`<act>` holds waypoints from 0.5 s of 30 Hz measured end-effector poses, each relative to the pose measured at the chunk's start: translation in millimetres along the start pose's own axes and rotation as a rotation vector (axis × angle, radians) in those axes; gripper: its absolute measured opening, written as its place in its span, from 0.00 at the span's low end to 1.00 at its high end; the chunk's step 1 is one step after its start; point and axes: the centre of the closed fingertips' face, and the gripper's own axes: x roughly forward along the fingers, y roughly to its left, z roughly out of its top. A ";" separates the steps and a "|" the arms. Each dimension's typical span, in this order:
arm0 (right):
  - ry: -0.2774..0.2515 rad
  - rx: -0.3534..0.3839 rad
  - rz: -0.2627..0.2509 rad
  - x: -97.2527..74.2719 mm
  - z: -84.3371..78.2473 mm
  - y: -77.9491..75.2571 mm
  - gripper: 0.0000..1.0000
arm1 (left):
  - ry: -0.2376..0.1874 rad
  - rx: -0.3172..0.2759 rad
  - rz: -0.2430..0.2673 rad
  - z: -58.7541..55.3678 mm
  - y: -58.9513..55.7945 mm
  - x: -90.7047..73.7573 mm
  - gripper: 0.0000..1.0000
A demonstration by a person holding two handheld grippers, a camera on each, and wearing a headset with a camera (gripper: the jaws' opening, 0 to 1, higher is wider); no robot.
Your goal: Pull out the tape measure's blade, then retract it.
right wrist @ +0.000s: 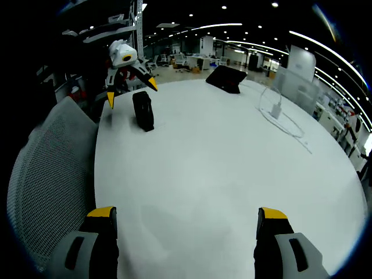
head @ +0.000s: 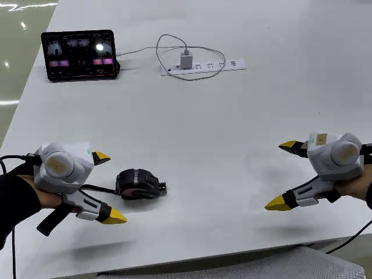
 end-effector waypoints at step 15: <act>-0.006 -0.092 0.088 40.1 36.5 14.5 0.99 | 0.035 0.114 -0.052 14.6 -2.6 18.6 0.81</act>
